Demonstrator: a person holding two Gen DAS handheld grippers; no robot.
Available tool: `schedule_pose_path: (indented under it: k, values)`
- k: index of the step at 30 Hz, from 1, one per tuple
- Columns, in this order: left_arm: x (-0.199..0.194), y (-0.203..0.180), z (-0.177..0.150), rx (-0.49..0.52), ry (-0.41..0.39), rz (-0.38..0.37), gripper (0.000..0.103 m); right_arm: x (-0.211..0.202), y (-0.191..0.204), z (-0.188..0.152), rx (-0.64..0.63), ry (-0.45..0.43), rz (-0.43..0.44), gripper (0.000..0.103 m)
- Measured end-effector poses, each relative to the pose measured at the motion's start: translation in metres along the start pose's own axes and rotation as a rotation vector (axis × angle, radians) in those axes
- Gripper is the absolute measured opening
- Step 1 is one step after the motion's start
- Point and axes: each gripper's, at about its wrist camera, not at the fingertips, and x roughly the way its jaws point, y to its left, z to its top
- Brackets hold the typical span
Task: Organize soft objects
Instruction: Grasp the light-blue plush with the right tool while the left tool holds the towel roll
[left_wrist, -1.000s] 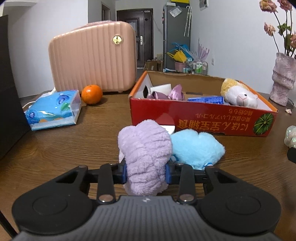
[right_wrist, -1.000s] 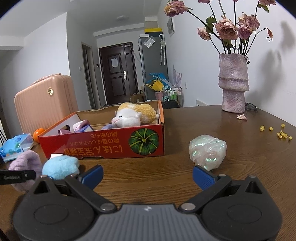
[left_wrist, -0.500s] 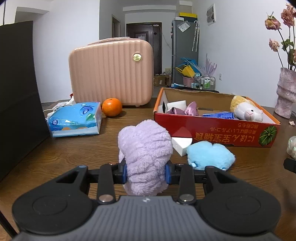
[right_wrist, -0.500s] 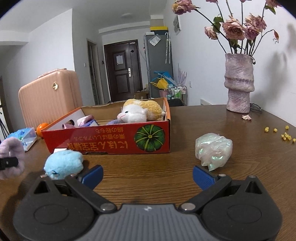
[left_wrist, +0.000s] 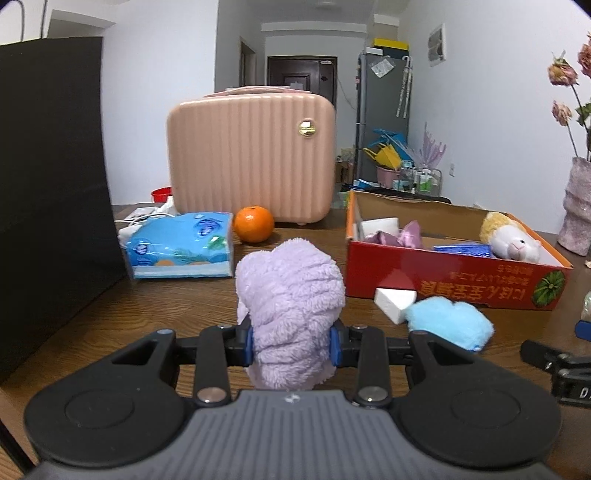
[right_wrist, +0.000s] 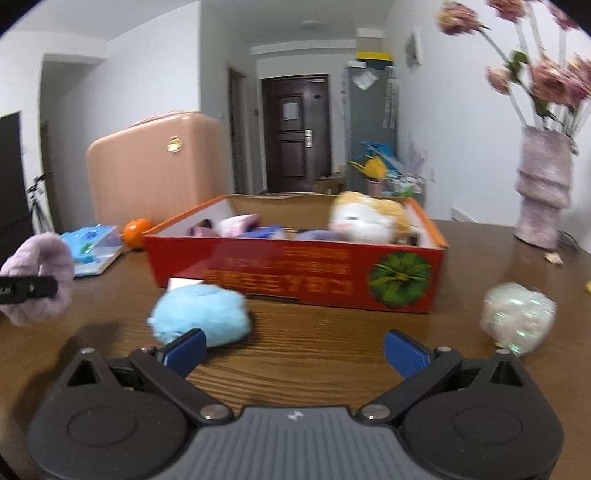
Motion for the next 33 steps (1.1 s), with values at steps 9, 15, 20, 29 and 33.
schedule_pose_path:
  k: [9,15,20,29,33]
  values:
    - [0.003,0.02,0.002,-0.019,0.003,0.017,0.036,0.026,0.046,0.011,-0.077,0.03,0.049,0.103]
    - [0.006,0.019,0.001,-0.016,0.013,0.013,0.036,0.053,0.062,0.019,-0.077,0.071,0.049,0.103]
    - [0.009,0.019,0.001,-0.017,0.02,0.008,0.036,0.074,0.066,0.026,-0.066,0.107,0.041,0.103]
    - [0.014,0.021,0.001,-0.021,0.04,0.032,0.036,0.098,0.074,0.032,-0.081,0.142,0.038,0.098]
    - [0.016,0.021,0.0,-0.02,0.042,0.035,0.036,0.102,0.074,0.033,-0.076,0.157,0.058,0.085]
